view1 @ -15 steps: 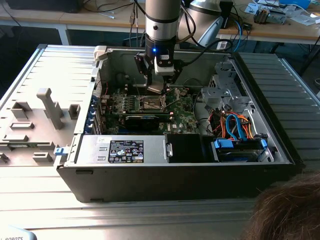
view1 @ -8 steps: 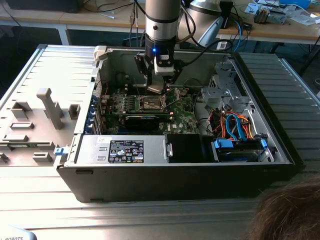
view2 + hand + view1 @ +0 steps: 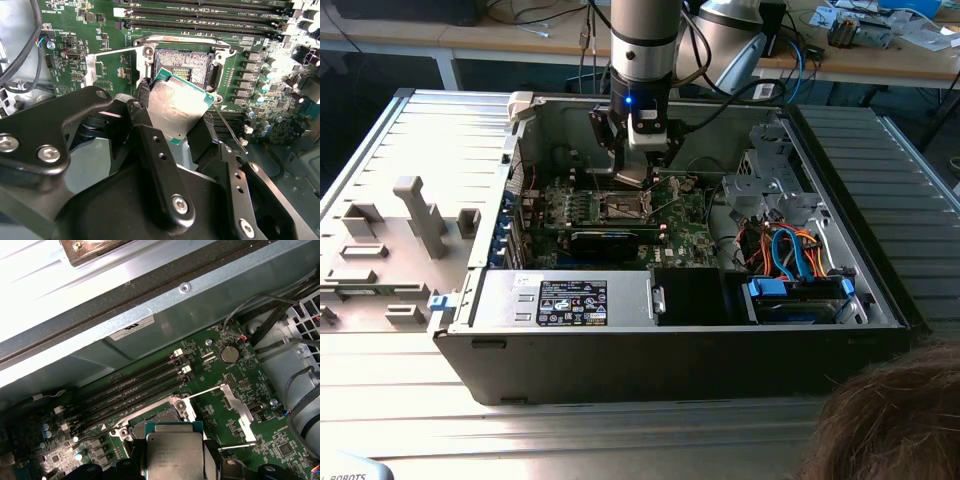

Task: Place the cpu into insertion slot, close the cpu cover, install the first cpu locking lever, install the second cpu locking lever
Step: 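Place the cpu into insertion slot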

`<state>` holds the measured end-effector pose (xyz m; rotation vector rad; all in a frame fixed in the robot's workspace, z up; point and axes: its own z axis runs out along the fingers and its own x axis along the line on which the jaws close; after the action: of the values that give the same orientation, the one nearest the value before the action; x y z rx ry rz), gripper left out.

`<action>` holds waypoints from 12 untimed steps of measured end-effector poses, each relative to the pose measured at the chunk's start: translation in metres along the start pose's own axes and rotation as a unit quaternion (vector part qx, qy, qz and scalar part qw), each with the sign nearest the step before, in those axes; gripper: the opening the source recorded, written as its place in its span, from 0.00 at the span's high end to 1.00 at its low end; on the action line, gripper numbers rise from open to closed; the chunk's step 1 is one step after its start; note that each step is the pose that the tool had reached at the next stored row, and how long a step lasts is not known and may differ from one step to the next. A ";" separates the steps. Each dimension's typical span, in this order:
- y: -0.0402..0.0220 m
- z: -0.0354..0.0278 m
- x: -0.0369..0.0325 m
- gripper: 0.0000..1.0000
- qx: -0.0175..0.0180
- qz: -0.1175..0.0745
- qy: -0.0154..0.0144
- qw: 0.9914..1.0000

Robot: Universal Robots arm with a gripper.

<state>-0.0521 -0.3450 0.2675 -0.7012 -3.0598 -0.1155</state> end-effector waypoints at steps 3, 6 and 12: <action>0.0000 0.0000 0.0000 0.45 0.000 0.001 0.000 1.000; 0.0000 0.0000 0.0000 0.45 0.000 0.002 0.000 1.000; 0.0000 0.0000 0.0000 0.45 0.000 0.004 0.000 1.000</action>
<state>-0.0521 -0.3450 0.2674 -0.7129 -3.0574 -0.1154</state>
